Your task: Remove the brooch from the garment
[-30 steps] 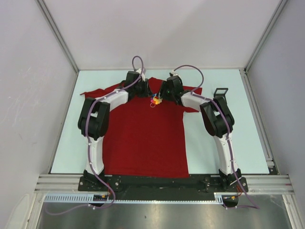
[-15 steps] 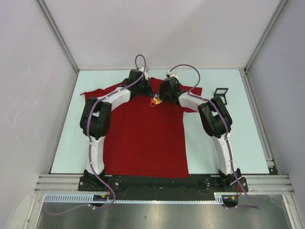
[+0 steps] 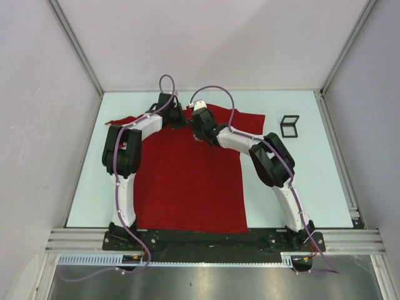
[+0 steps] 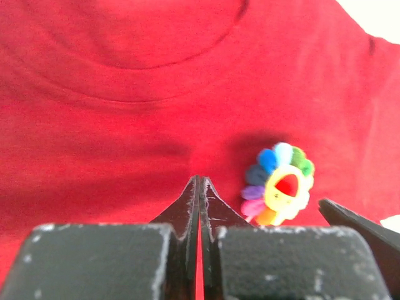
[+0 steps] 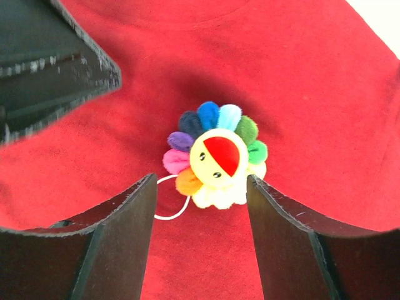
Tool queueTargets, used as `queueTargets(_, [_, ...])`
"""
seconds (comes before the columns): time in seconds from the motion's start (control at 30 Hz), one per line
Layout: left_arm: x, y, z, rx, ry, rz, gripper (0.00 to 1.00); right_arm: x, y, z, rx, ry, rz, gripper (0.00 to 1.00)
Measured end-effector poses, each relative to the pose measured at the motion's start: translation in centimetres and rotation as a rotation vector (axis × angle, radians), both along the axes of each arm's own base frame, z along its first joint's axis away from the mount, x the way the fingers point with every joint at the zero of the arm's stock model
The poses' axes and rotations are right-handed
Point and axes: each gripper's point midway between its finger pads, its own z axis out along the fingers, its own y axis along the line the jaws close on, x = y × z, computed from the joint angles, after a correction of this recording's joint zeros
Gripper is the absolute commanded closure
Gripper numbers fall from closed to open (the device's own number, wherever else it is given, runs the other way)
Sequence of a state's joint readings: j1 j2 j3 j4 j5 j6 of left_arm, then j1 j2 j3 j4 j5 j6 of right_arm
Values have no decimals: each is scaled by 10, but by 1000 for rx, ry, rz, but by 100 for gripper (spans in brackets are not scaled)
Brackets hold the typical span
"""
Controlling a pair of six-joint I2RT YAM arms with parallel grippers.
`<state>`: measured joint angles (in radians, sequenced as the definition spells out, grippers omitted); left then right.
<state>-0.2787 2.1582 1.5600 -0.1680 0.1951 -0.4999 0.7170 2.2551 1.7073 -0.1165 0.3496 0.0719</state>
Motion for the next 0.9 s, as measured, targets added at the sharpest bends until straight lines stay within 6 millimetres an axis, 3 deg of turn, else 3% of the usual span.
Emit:
queueTargets(0.1, [2,9,-7,-9,23,33,100,-2,3,-1,-6,4,34,41])
queueTargets(0.27, [-1,7,-11,-37,46,43,99,4,8,-1,8,9,63,46])
queueTargets(0.7, [-6,5,-19,-135,92,49,100,15,12,-17,-9,30,69,39])
queueTargets(0.83, [-7,7,-22,-156,106,55,100,18,13,-19,-27,33,57,40])
queueTargets(0.9, [-7,8,-22,-160,107,55,100,20,12,-20,-40,31,47,46])
